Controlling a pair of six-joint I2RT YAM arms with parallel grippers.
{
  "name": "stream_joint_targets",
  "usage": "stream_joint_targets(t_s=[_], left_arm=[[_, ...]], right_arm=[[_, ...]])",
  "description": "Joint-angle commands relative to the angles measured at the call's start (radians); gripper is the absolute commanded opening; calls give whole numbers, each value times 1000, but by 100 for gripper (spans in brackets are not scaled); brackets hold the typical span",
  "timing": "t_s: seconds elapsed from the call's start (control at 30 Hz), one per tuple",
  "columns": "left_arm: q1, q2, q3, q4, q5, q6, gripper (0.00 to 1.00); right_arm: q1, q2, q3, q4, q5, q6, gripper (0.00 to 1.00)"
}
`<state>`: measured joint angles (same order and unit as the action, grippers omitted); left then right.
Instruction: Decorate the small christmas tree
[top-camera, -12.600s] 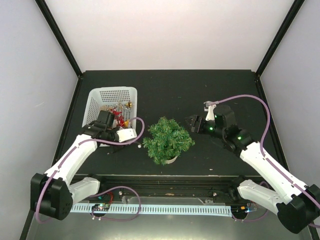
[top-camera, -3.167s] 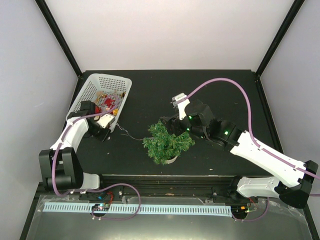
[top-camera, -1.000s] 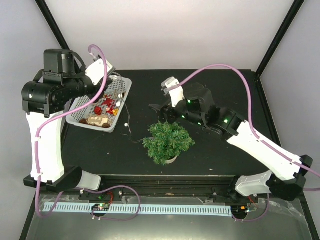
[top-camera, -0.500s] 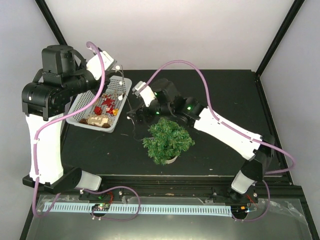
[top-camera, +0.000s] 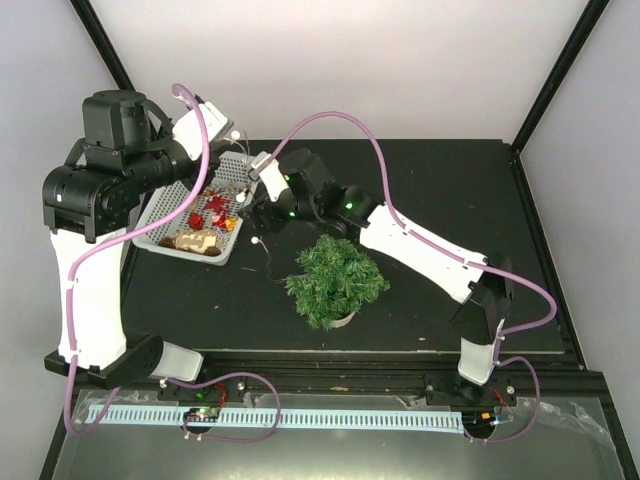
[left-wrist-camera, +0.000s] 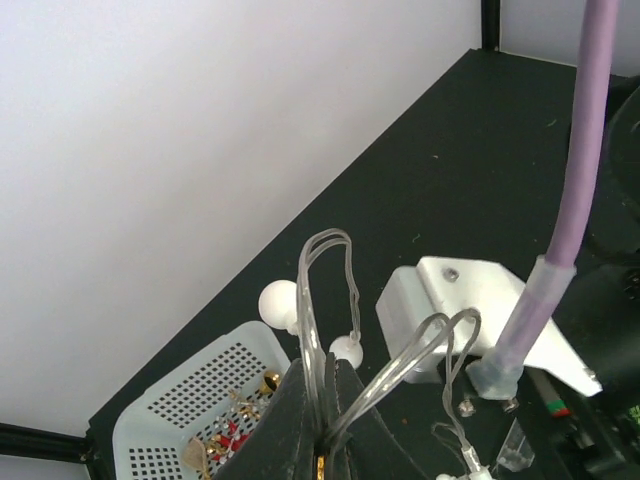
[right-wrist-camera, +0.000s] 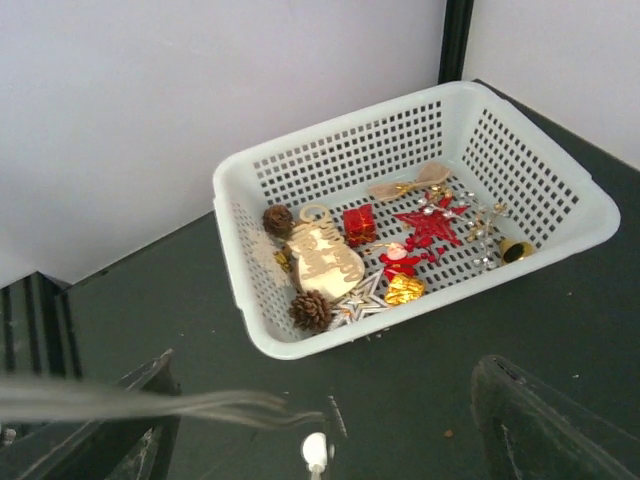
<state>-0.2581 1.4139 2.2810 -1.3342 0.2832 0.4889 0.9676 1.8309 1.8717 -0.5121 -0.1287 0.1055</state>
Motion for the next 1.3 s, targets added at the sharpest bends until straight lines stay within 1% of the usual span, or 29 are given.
stream_joint_targets(t_s=[0.0,0.03,0.1,0.17,0.2,0.23,0.33,0.47,0.63,0.9,1.03,1.1,1.17,1.27], left_arm=[[-8,-19,13,8,-12,-16,2],[-9,-22,7,10,-14,-15,2],[-8,-27,-11,22,-21,-15,2],[-8,-27,-28,31,-32,-14,1],[-7,-28,-40,38,-39,-14,2],[-7,-29,-54,45,-45,-13,2],[-7,-42,-121,90,-60,-10,2],[-7,-47,-209,145,-94,-16,2],[-7,-59,-357,239,-133,-50,2],[-9,-76,-541,312,-44,-92,2],[-9,-116,-659,374,25,-93,3],[-9,-127,-714,407,55,-96,4],[-9,-149,-763,446,54,-101,6],[-9,-159,-805,479,50,-111,12]], right_arm=[[-15,23,24,56,46,28,71],[-18,22,21,65,43,33,62],[-21,16,13,81,31,38,41],[-23,3,5,84,49,45,16],[-23,-8,-2,84,60,46,7],[-24,-24,-12,86,65,47,2],[-26,-83,-68,117,79,38,1],[-31,-152,-114,104,112,20,1],[-46,-228,-163,89,153,13,1],[-65,-232,-143,87,203,30,1],[-72,-220,-132,112,234,58,1],[-73,-219,-129,127,256,73,1],[-76,-221,-127,144,281,85,1],[-85,-232,-132,177,300,100,1]])
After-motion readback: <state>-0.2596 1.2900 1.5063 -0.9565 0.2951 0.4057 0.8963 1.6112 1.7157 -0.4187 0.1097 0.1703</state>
